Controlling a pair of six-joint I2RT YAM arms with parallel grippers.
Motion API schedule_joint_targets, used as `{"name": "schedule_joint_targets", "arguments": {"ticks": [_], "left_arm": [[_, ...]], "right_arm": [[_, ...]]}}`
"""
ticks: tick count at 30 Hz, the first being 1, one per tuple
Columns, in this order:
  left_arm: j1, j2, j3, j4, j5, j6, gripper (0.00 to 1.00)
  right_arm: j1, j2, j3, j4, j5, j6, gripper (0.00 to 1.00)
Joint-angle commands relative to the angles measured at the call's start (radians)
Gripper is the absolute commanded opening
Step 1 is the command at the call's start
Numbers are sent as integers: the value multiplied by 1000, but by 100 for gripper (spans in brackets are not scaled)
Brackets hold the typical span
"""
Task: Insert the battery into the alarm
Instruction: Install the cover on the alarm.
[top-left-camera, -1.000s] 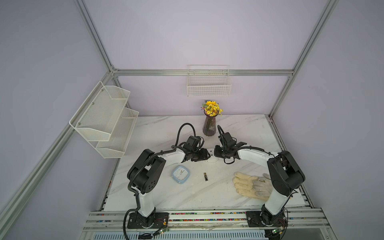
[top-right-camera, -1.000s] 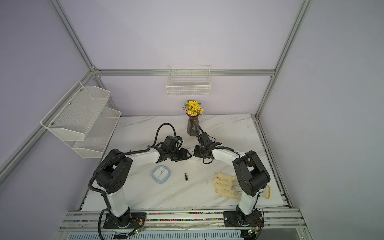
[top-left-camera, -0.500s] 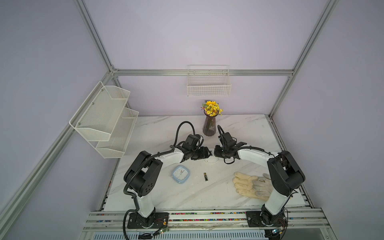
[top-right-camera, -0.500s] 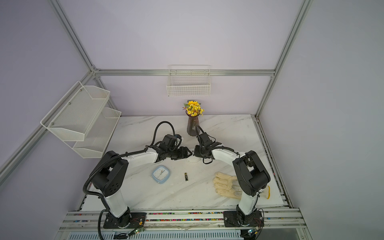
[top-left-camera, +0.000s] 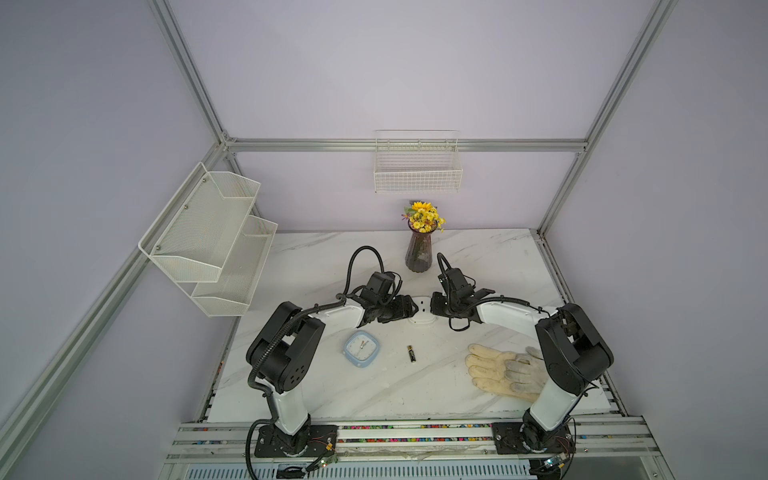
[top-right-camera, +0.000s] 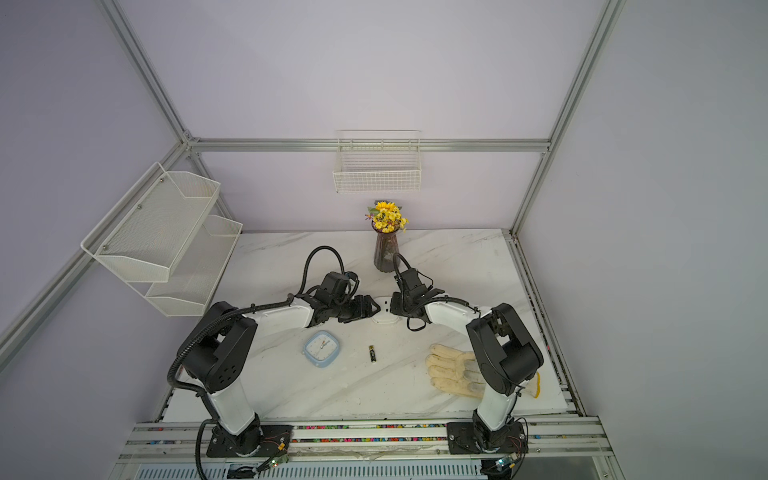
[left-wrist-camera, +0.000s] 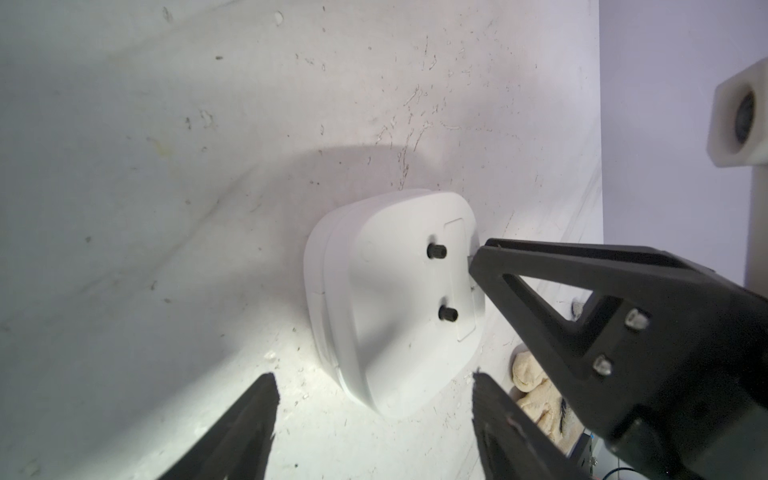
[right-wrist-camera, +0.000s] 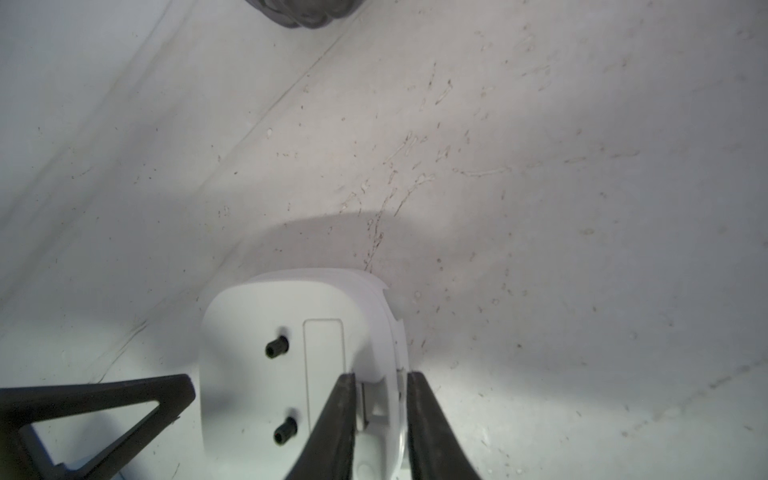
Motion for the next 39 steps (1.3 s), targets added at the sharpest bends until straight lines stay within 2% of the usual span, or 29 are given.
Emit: {"name": "schedule_joint_targets", "arguments": {"ticks": [1,8,12,15,19,20,27,39], "left_arm": [[4,15,-4,60,3,-21,74],[3,43,-1,87,25,-36,73],[9,4,-16,71,-20,-20,73],[15,-28,-27,69,-39,-15,73],[17,-68,-51,79,-68,-18,74],[17,-75,-57,82,-73,-21,74],[19,-98,-82,110,-70,-32,75],[19,-73,-83,132,-39,-44,76]], "right_arm": [[4,12,-68,-56,6,0,24],[4,-23,-89,-12,-35,30,25],[4,-99,-103,26,-32,44,30],[5,-133,-88,25,-33,51,39],[13,-143,-68,40,-38,52,59],[16,-133,-60,39,-40,50,61],[44,-41,-4,26,-15,45,61],[48,18,13,9,-8,50,59]]}}
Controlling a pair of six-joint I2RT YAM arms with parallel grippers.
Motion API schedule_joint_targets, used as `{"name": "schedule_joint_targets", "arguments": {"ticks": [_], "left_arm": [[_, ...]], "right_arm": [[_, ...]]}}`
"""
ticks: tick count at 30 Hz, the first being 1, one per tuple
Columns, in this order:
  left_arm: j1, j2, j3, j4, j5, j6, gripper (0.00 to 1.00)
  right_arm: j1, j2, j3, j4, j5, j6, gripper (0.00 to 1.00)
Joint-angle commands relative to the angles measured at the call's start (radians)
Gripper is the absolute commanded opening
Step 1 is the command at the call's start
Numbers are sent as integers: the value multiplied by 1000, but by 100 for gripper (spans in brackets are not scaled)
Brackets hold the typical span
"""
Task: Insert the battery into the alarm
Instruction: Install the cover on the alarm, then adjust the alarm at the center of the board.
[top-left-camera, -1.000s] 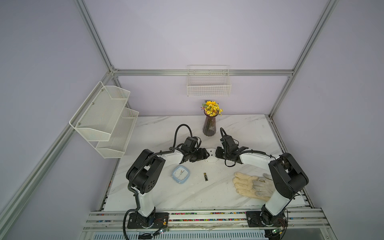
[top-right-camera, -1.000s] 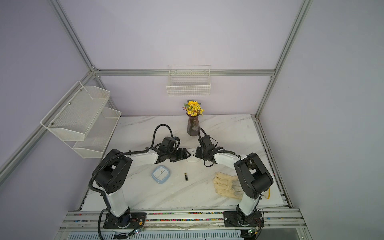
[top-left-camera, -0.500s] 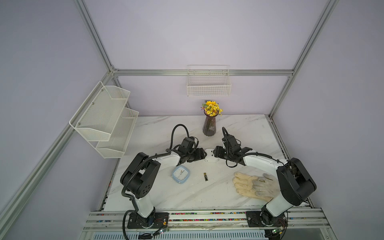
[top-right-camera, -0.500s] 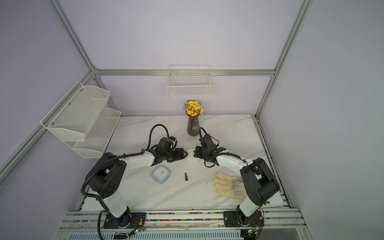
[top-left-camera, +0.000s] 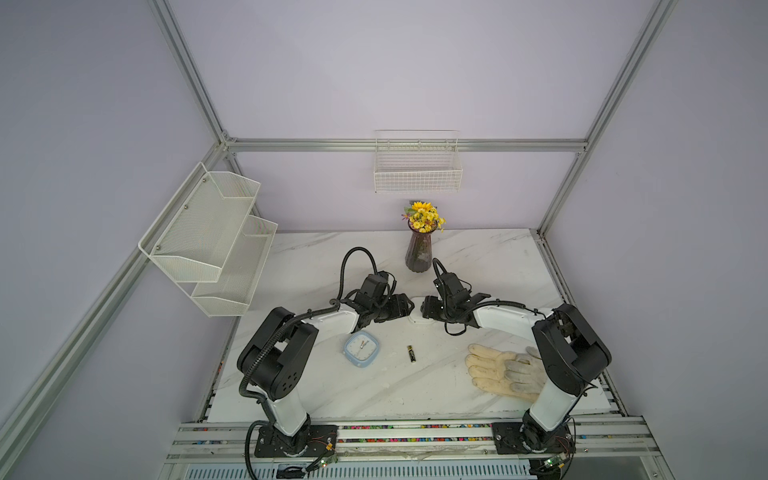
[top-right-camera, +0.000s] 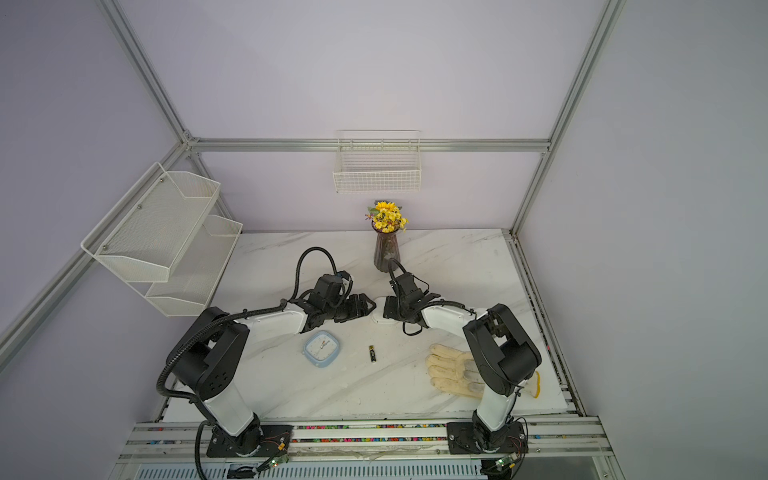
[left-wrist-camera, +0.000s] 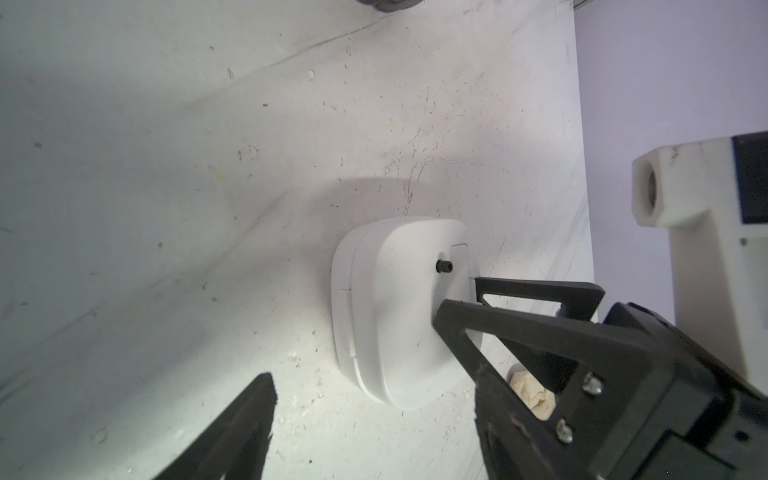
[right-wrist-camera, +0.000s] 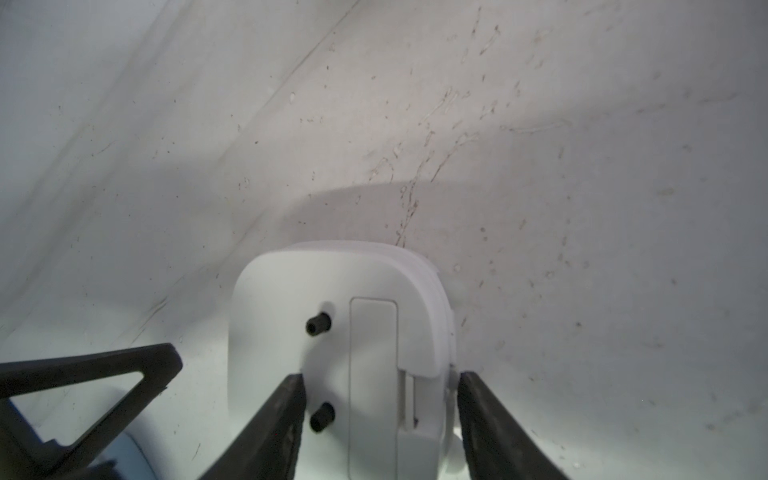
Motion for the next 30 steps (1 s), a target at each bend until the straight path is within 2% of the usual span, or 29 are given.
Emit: {"name": "schedule_joint_targets", "arguments": {"ticks": [1,9,30], "left_arm": [[5,0,2,43,15,-15,76],[5,26,4,67,39,-31,76],[0,99,-30,204,101,-109,73]], "right_arm": [[7,9,17,-17,13,3,59],[7,-1,7,-20,19,2,53],[3,-53,-40,18,-80,55,52]]}}
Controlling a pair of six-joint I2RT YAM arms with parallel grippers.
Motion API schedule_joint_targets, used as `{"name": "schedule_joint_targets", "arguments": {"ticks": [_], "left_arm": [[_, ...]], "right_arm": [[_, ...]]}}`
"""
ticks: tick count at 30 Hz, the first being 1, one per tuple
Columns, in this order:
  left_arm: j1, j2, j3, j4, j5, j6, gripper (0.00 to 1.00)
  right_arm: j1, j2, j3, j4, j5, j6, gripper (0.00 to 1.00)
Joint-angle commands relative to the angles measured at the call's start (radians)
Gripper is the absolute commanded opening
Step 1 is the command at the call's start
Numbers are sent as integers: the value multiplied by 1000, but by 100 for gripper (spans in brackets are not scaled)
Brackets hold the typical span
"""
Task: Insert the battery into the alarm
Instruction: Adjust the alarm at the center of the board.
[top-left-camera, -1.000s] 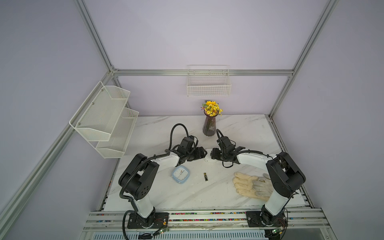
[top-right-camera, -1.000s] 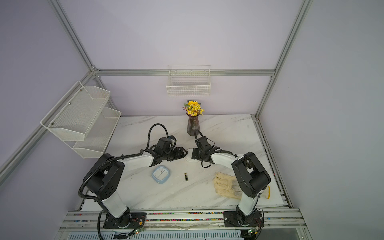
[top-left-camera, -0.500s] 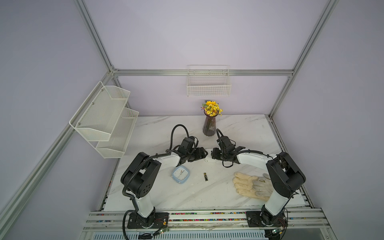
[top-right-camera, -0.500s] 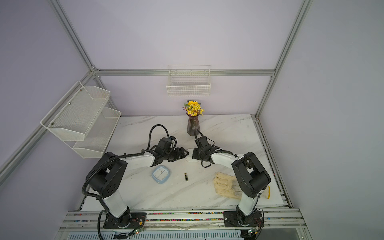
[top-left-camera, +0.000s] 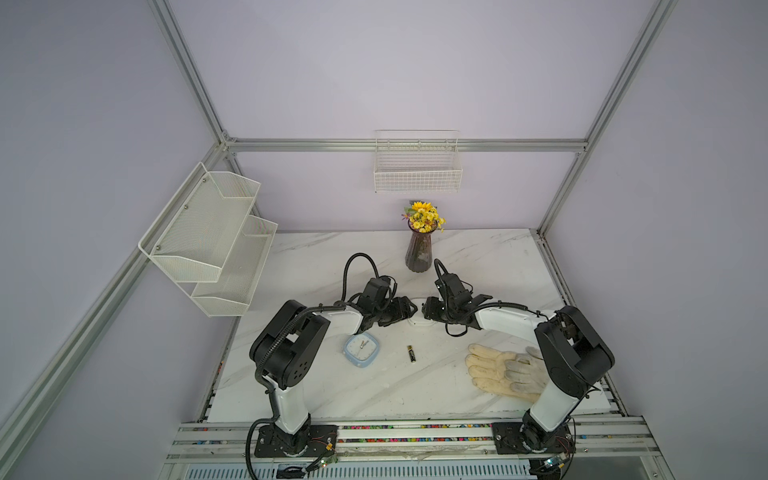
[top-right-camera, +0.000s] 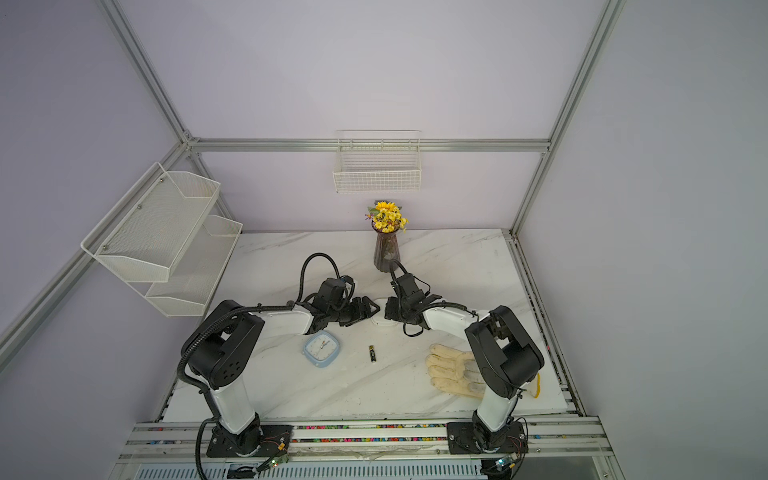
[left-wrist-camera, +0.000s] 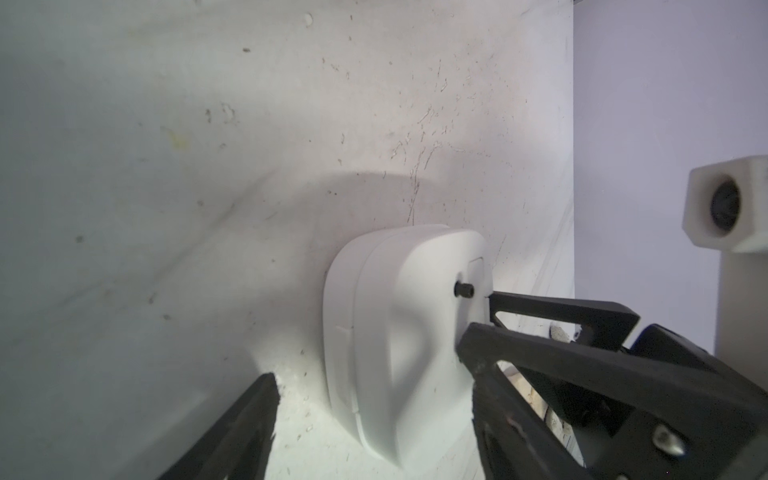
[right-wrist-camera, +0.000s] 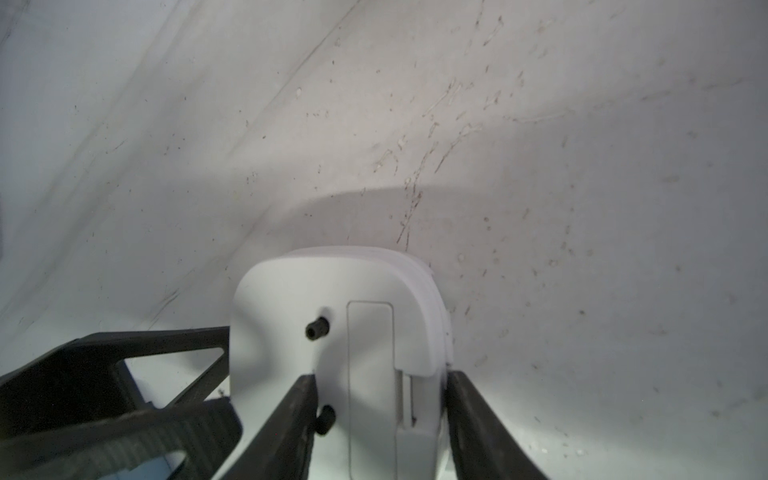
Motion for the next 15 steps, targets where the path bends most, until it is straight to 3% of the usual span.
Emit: {"name": "schedule_joint_targets", "arguments": {"ticks": [1,15], "left_arm": [[0,7,-9,82,34,-32,73],[0,29,-68,216,89,-87,69]], "right_arm": [[0,-30,-12,4,-43,29,52],[-33,-32,-44,64,-128,73,50]]}}
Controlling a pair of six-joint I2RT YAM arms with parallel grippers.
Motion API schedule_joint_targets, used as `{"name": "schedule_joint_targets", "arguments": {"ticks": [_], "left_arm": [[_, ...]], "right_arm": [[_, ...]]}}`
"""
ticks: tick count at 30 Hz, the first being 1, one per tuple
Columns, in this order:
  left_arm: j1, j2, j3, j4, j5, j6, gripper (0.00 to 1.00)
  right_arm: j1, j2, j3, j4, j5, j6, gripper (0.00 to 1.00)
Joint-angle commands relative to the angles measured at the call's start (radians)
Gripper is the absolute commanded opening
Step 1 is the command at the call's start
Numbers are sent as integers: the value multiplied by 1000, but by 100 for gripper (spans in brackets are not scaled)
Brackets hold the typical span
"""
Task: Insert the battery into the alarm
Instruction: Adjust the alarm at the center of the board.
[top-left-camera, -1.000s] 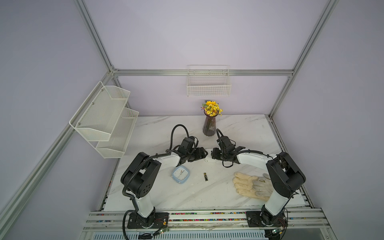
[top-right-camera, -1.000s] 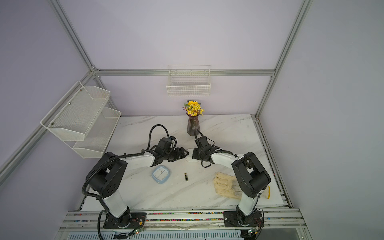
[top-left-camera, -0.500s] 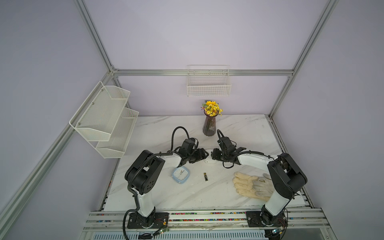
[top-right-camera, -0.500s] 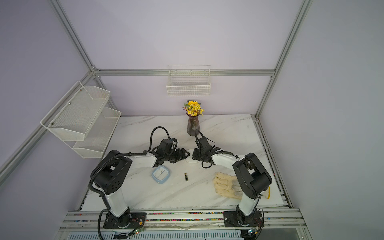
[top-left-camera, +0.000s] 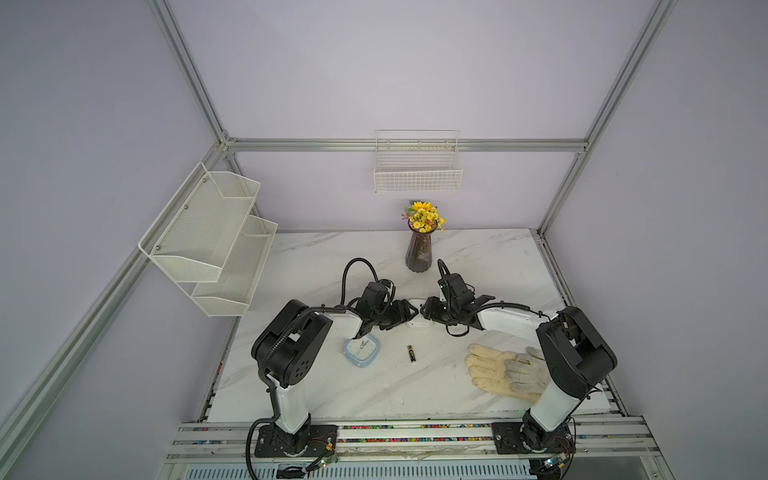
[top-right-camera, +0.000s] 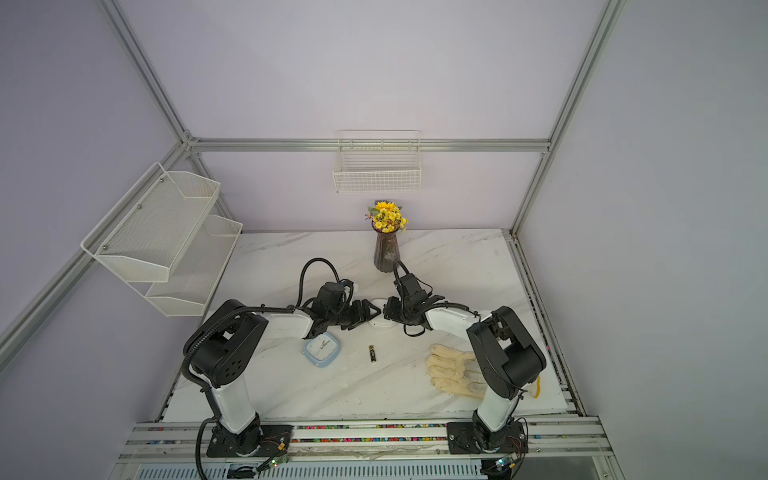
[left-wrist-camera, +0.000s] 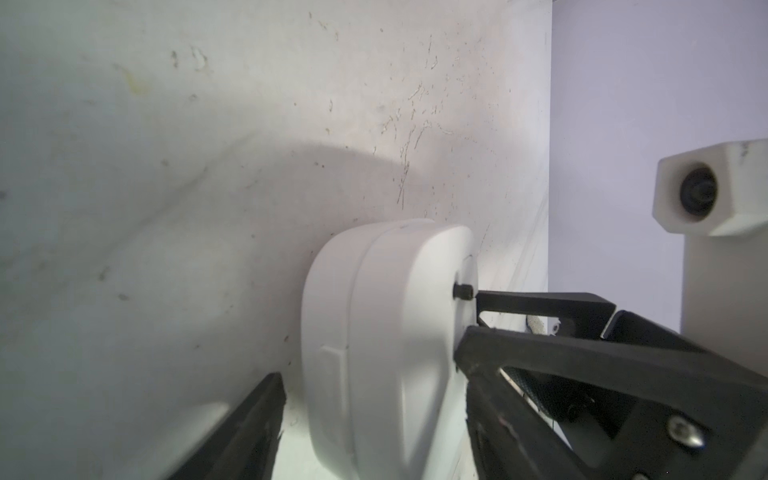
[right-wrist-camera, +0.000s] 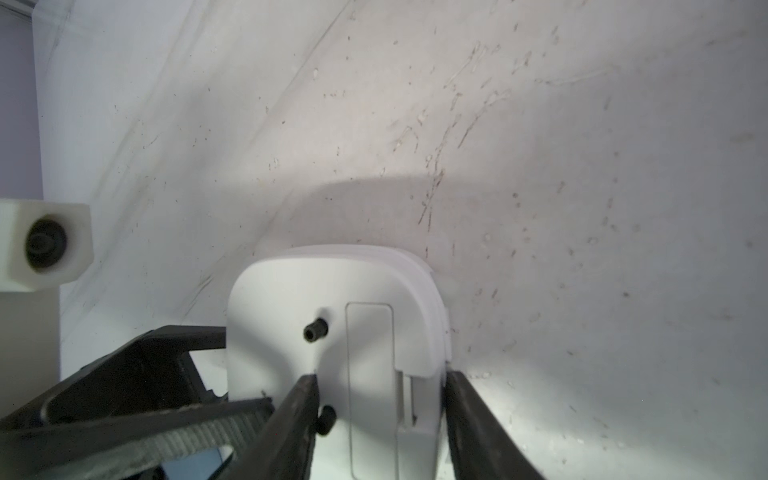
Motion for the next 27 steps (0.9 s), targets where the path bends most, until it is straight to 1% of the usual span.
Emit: {"name": "schedule_joint_targets", "arguments": {"ticks": [1,15,23,27], "left_arm": [[0,9,-15,98,24,-34,69],[0,-1,-62,281,53,-129,64],[-2,-16,-74,316,57,-140,59],[-2,-15,-76,330,64,-148,55]], "right_arm": [[-9,-22,-26,34,-36,28,50],[-41,-19,-81,126,-138,87,50],[-53,-15,-103,167,-179,113,49],[-59,-15,-113,184,-196,125,49]]}}
